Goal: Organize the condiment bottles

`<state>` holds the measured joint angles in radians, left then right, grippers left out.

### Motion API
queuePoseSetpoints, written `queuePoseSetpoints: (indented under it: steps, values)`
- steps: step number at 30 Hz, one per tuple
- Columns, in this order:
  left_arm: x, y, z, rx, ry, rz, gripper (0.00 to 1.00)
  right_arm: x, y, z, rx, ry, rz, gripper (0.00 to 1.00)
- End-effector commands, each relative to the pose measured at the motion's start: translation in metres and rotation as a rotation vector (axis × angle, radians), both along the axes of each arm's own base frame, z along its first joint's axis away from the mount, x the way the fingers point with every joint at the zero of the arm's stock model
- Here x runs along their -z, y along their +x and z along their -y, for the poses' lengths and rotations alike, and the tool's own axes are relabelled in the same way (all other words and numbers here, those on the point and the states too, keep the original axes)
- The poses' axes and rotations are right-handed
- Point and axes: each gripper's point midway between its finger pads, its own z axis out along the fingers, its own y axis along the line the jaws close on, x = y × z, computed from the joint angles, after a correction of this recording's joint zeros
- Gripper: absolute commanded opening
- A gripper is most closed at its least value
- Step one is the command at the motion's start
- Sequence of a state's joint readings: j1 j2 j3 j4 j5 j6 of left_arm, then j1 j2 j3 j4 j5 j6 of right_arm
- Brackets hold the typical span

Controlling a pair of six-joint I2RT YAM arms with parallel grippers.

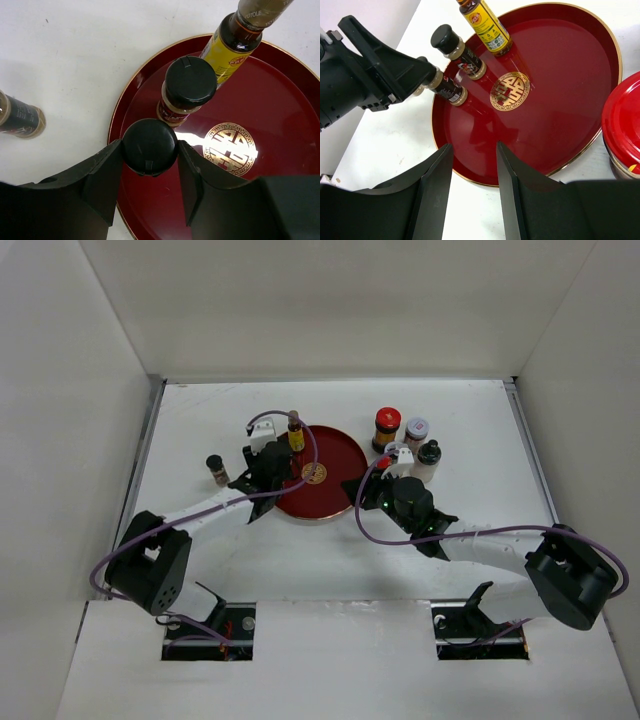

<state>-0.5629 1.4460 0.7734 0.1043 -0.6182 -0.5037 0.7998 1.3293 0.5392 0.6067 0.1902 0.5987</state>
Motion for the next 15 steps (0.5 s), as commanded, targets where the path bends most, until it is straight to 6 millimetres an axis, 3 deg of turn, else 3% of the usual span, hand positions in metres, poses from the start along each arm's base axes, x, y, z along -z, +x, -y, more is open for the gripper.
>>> queuePoseSetpoints:
  steps: [1, 8, 15]
  values:
    - [-0.007, 0.002, 0.003, -0.02, -0.048, 0.044, 0.44, -0.024, 0.003, -0.006, -0.007, 0.047, 0.056, 0.46]
    - [-0.031, -0.006, -0.007, -0.043, -0.069, 0.104, 0.68, -0.022, 0.003, -0.006, -0.006, 0.043, 0.053, 0.46]
    - [-0.055, -0.015, -0.048, -0.155, -0.108, 0.173, 0.73, -0.023, 0.003, -0.006, -0.006, 0.046, 0.055, 0.46]
